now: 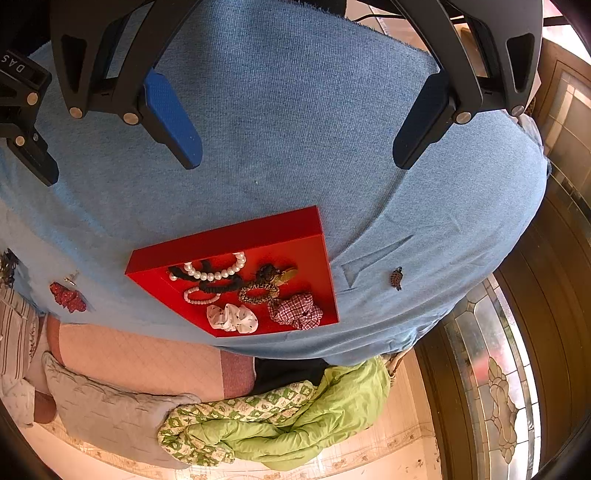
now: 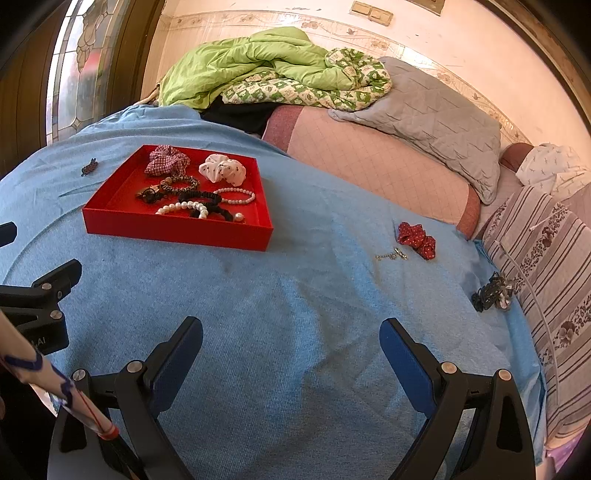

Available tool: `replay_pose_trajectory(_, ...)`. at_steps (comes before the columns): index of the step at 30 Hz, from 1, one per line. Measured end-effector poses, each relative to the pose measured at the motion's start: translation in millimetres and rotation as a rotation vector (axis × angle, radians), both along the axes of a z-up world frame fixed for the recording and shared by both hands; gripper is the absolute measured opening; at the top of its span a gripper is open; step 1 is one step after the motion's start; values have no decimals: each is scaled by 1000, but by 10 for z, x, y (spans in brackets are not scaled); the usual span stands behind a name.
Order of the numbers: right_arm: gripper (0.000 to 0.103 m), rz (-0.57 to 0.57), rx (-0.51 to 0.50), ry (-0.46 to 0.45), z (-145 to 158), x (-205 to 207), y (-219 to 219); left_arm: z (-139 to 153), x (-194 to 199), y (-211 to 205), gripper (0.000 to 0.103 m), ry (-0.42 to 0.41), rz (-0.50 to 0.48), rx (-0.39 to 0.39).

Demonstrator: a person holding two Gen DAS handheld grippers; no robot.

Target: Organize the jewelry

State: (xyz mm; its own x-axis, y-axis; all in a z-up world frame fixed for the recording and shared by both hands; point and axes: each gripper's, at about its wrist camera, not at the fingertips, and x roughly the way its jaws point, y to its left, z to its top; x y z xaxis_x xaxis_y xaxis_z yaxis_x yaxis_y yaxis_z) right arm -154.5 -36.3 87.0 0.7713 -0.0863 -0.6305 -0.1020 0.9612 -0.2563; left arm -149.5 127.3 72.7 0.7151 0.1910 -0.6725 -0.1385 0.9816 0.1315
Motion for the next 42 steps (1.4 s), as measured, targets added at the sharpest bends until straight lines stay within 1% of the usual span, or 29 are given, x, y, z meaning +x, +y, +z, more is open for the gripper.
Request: replay_pose_trajectory(42,98,3,-4,4,-13,5,-10,-33,13,7,103,15,-7,4)
